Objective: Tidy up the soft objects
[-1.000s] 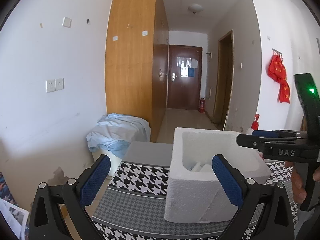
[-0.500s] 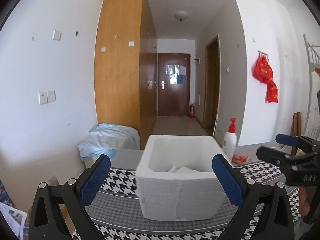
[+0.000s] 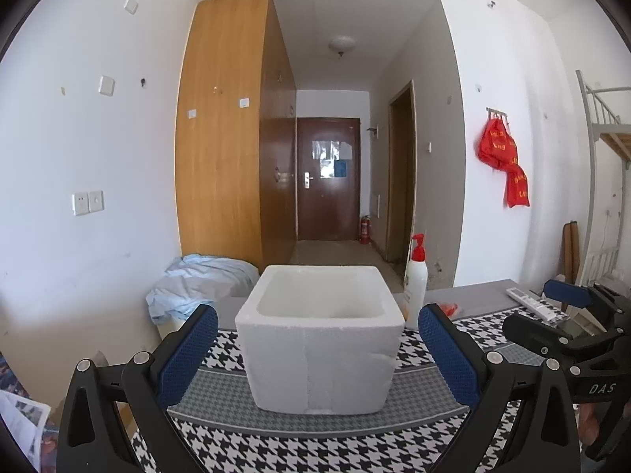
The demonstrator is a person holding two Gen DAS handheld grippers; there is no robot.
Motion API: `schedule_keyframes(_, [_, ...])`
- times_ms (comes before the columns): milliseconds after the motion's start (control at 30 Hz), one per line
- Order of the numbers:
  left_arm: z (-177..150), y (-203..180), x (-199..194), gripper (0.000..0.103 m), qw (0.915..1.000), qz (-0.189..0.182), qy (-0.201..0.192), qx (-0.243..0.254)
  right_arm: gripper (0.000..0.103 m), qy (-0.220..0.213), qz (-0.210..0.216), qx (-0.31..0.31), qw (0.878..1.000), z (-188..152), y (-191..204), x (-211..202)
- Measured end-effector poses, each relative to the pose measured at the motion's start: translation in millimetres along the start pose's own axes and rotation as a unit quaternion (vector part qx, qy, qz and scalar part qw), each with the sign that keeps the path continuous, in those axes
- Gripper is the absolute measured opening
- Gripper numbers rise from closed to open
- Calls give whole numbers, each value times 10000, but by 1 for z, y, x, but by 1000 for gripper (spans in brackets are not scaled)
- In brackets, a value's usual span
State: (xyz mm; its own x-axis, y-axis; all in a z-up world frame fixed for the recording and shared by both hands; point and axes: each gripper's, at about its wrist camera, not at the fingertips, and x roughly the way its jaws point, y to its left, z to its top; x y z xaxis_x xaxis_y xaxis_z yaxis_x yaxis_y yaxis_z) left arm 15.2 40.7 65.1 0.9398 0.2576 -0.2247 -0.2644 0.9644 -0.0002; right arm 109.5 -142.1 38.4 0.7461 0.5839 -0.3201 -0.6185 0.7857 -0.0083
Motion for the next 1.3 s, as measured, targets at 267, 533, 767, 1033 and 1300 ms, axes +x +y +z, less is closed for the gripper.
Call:
schedule_keyframes(267, [-19,-2,-17,102,9998,90,-123,-93,102,-76,-142,113,9998,-22,-2,-14])
schedule_keyframes(533, [-39,-10,-18,102,10000,36,-40,-40,102,25,-275,214,9994,-42,-4,-20])
schedule_keyframes(767, [-44,-15,-20,102,10000,74,-37,7,102,35,-285,256,9993,-48,-6,-26])
schedule_keyframes(1033, [-47,-15,-17,102,10000,25,34,-31,102,72,-310,251,9992,-49,-7,-26])
schedule_keyframes(1300, [-47,-15,-17,102,10000,25,44,3,102,104,-279,228,9993,-50,-6,-24])
